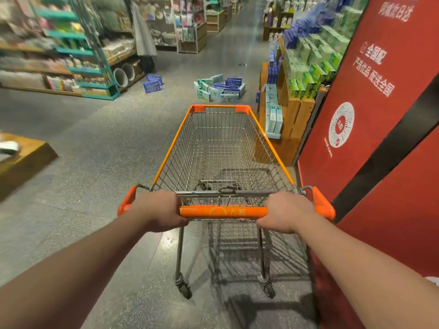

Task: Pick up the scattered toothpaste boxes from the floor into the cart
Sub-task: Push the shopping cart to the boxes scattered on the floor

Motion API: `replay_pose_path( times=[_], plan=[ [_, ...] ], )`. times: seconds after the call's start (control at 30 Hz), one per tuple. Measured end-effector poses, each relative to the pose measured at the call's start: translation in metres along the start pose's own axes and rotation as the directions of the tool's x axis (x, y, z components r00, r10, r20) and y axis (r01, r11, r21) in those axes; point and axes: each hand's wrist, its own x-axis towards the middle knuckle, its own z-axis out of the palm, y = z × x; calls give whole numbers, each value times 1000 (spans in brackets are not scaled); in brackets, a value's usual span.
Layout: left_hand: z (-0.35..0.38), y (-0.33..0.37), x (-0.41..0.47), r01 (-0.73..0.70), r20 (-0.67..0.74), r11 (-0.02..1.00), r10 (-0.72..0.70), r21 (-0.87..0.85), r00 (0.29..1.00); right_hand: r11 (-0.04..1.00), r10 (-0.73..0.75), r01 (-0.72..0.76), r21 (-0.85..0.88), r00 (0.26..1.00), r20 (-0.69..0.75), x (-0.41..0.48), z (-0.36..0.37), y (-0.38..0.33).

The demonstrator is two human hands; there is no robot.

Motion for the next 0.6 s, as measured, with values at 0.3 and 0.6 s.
replay_pose_path(
  times=[0.3,0.6],
  plan=[
    [-21,-88,81,64,14,998,-64,30,998,999,-45,45,8,999,6,120,-43,-42],
    [-46,-193,211,70,9,997,-71,37,997,994,-102,102,-46,995,-16,283,-104,-80]
  ],
)
